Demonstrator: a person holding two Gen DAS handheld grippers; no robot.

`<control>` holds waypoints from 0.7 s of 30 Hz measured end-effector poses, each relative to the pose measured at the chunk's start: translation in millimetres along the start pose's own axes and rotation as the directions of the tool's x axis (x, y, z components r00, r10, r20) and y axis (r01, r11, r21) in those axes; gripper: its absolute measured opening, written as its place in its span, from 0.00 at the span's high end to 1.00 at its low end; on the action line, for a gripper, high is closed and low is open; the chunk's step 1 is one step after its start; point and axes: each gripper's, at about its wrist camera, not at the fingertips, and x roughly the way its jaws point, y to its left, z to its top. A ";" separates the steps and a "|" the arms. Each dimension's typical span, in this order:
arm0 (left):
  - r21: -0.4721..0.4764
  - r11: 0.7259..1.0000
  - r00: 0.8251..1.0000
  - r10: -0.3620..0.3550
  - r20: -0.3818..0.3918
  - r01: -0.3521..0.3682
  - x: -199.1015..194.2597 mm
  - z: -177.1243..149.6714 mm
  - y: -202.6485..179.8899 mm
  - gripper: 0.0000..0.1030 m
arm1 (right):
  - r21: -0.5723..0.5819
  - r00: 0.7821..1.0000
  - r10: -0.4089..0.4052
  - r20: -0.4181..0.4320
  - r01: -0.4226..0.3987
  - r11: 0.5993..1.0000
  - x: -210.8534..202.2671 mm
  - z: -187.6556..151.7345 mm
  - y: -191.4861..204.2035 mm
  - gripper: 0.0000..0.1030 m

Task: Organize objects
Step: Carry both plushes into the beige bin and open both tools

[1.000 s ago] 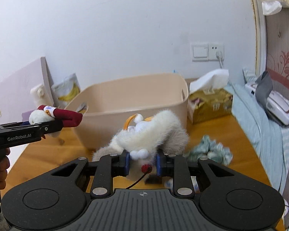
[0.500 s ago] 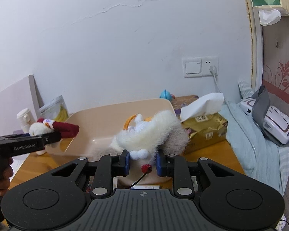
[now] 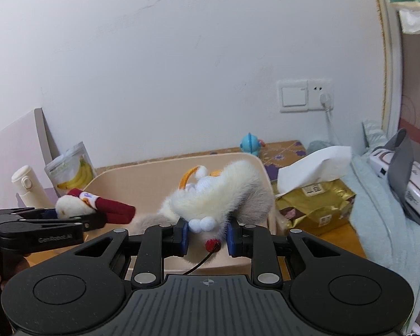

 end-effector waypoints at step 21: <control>0.040 0.999 0.992 0.025 -0.122 -0.020 40.1 -6.0 -18.5 0.37 | -0.051 0.993 -0.032 -0.117 0.026 0.998 35.8 -11.1 17.3 0.55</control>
